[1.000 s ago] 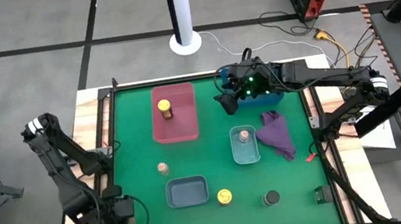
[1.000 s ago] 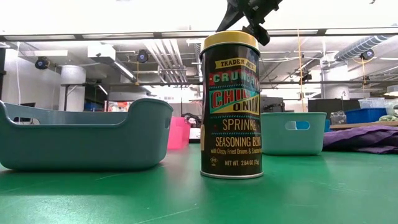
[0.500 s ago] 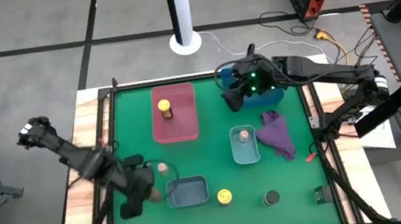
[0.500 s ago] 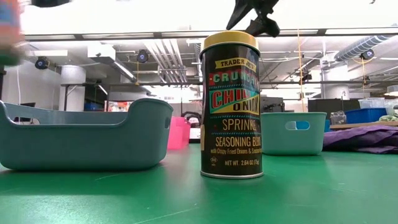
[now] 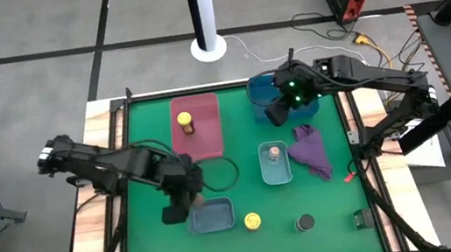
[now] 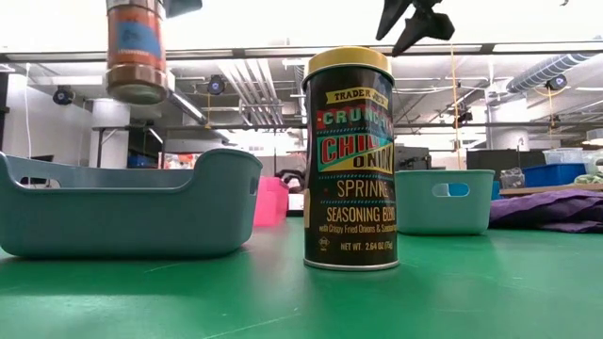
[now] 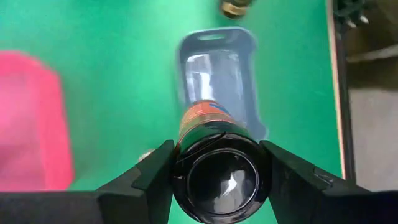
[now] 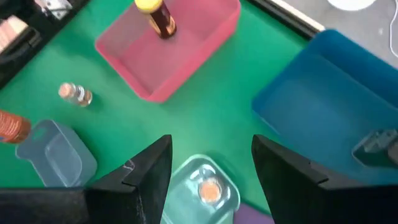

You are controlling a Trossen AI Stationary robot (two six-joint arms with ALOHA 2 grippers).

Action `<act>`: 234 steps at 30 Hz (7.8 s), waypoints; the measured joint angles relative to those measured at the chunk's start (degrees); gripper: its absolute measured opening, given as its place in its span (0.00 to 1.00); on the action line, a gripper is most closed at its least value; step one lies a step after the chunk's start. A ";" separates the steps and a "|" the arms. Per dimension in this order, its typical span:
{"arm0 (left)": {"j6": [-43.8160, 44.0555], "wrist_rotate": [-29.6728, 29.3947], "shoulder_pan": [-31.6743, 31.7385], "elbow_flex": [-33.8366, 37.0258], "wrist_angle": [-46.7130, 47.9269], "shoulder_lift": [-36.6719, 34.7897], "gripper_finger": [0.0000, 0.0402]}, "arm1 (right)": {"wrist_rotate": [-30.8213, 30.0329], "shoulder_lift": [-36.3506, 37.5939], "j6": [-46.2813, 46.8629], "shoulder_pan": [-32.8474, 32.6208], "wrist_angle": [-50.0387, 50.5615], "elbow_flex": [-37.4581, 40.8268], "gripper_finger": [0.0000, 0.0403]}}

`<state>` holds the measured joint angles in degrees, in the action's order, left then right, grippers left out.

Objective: Sort spices by type
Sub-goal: Put the left black seasoning bottle into the small blue bin, then put the yellow seasoning bottle into the large pink bin

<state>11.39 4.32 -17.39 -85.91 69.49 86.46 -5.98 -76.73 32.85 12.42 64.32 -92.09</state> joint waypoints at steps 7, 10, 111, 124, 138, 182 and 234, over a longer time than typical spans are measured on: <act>-4.43 2.40 0.05 -0.44 -0.09 4.97 0.46 | -0.58 2.90 3.82 -2.06 4.24 0.00 0.50; -6.65 2.76 0.08 0.03 -2.31 5.57 0.46 | -3.24 4.21 4.92 -3.62 4.46 0.00 0.49; 4.30 -8.66 -10.56 8.00 -10.51 13.19 0.60 | -8.11 2.58 12.53 -8.17 4.47 0.37 0.55; 4.14 -8.94 -10.56 6.46 -9.21 13.02 0.63 | -8.09 2.58 13.15 -8.19 4.48 0.37 0.61; 2.17 -8.96 -10.56 1.26 -3.85 12.80 0.63 | -8.51 2.58 13.04 -8.19 4.48 0.37 0.61; 19.36 -54.73 -9.72 -11.93 9.12 -18.24 0.63 | -1.44 -24.44 -2.58 -37.74 0.52 -18.11 0.54; 20.76 -54.91 -9.72 -11.83 9.12 -17.86 0.63 | 4.02 -38.64 -10.45 -36.41 -11.26 -11.11 0.91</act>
<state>32.14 -50.60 -27.11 -97.73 78.61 68.60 -1.96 -115.37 22.40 -23.99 53.06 -103.20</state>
